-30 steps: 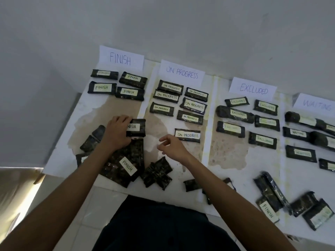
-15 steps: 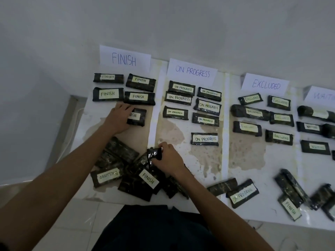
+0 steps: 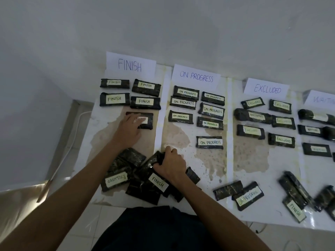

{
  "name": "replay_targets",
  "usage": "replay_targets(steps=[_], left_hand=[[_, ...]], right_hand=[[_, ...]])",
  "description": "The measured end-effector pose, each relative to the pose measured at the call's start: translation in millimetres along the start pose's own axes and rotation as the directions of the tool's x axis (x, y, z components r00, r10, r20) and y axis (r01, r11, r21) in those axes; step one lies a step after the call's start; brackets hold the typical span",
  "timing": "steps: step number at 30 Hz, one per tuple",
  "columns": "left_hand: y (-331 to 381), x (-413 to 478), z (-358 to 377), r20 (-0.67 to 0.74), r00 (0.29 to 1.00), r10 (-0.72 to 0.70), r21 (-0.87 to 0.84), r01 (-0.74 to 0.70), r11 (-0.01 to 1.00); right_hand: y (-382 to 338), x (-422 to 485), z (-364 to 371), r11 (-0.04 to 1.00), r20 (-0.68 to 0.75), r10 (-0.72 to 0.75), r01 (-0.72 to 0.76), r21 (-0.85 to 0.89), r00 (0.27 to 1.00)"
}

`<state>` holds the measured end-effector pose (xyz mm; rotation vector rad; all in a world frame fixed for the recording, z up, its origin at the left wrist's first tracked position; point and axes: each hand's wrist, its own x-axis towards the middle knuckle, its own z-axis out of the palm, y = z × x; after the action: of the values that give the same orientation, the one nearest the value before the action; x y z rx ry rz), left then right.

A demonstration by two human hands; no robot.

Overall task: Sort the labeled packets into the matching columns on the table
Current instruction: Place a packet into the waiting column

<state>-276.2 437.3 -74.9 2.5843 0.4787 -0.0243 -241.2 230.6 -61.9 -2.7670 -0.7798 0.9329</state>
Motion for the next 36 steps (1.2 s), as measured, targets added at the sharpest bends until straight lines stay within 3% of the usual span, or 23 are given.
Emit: replay_targets(steps=[3,5,7,9,11,13,18,22,28,32,36], left_hand=[[24.5,-35.1,2.5,-0.010,0.999,-0.036,-0.183,0.034,0.982],[40.5,-57.2,4.3,0.075,0.993,-0.091,-0.356,0.112,0.928],[59.3,-73.8,6.5,0.205,0.968,-0.145,-0.475,0.228,0.850],[79.8,-83.9,8.4,0.328,0.925,-0.190,-0.573,0.354,0.739],[96.1,-88.1,10.1,0.388,0.899,-0.201,-0.652,0.422,0.630],[105.6,-88.2,10.9,0.390,0.894,-0.223,-0.687,0.443,0.576],[112.4,-84.4,4.0,0.333,0.909,-0.250,-0.674,0.415,0.611],[110.9,-83.0,0.0,0.308,0.916,-0.259,-0.676,0.402,0.618],[119.6,-81.6,1.6,0.322,0.901,-0.289,-0.677,0.433,0.595],[130.2,-83.9,9.6,0.253,0.908,-0.333,-0.653,0.414,0.635],[146.8,-83.0,16.2,0.245,0.936,-0.252,-0.631,0.351,0.692]], right_hand=[[6.7,-2.8,-13.9,0.989,-0.026,0.030,-0.026,0.144,0.999],[14.7,-4.5,-30.5,0.930,-0.052,0.036,-0.015,0.367,0.998],[24.8,-6.7,-50.0,0.764,-0.036,0.036,-0.004,0.646,0.999],[36.2,-9.3,-66.1,0.501,0.043,0.007,-0.041,0.864,0.999],[45.7,-12.5,-75.6,0.260,0.087,-0.075,-0.064,0.964,0.993],[51.8,-14.6,-77.9,0.164,0.081,-0.135,-0.059,0.985,0.988],[54.4,-16.4,-73.6,0.173,0.076,-0.119,-0.054,0.983,0.990],[46.7,-17.3,-74.4,0.313,0.039,-0.057,-0.019,0.950,0.998],[37.2,-20.8,-71.5,0.427,0.048,-0.041,-0.025,0.904,0.998],[28.5,-27.7,-65.8,0.602,-0.063,0.121,-0.023,0.798,0.991],[34.8,-39.4,-71.4,0.676,-0.116,0.126,0.001,0.737,0.985]])
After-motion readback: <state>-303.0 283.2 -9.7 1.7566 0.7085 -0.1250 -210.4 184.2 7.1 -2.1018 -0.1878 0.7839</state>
